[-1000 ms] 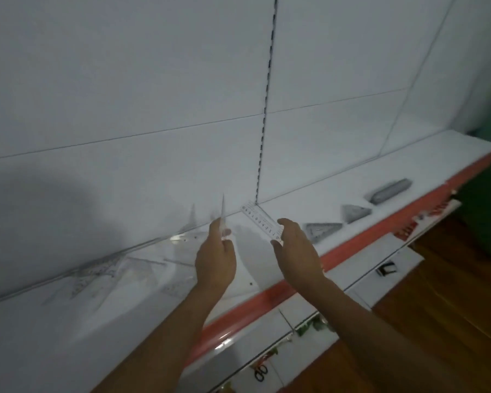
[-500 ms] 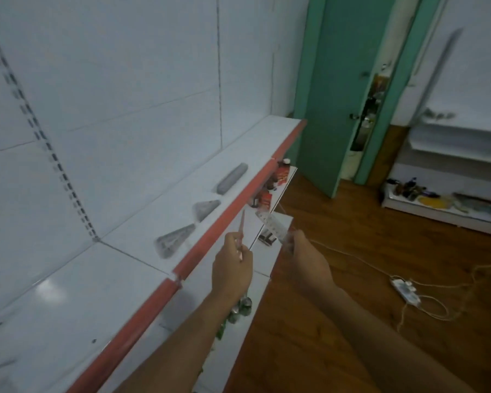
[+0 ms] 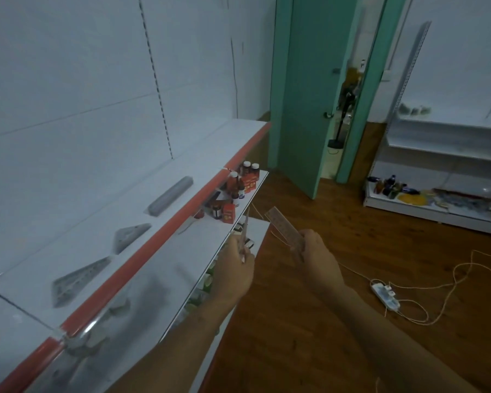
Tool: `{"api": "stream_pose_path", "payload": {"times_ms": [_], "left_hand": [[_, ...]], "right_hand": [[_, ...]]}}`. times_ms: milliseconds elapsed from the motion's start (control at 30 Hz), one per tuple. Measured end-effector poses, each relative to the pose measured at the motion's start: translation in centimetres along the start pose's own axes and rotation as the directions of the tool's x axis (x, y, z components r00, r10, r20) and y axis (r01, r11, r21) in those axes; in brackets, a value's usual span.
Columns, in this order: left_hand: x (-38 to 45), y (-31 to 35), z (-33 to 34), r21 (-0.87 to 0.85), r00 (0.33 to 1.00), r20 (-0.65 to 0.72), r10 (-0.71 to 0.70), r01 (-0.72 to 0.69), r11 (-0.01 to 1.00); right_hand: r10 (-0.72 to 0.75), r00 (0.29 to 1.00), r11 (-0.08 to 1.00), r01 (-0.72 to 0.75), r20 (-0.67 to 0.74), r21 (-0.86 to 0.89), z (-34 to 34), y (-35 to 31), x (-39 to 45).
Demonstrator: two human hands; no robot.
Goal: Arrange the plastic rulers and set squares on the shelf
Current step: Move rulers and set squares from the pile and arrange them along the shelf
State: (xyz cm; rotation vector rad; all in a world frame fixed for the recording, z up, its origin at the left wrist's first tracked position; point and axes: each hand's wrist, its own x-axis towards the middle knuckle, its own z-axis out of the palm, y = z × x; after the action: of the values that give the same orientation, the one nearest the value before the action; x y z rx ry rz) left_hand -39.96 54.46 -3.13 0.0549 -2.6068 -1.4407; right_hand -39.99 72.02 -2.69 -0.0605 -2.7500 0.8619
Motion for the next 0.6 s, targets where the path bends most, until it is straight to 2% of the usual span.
{"api": "stream_pose_path", "payload": {"times_ms": [267, 433, 600], "left_hand": [[7.8, 1.2, 5.7, 0.009, 1.0, 0.027, -0.013, 0.013, 1.0], [15.5, 1.4, 9.0, -0.043, 1.0, 0.024, 0.007, -0.006, 0.999], [23.4, 2.8, 11.1, -0.084, 0.998, 0.05, 0.023, -0.019, 0.996]], "right_hand": [[-0.055, 0.999, 0.992, 0.054, -0.002, -0.115, 1.0, 4.2, 8.1], [-0.1, 0.995, 0.971, 0.096, -0.006, -0.219, 1.4, 5.4, 15.4], [-0.094, 0.996, 0.967, 0.091, -0.001, -0.239, 0.6, 5.9, 23.4]]}}
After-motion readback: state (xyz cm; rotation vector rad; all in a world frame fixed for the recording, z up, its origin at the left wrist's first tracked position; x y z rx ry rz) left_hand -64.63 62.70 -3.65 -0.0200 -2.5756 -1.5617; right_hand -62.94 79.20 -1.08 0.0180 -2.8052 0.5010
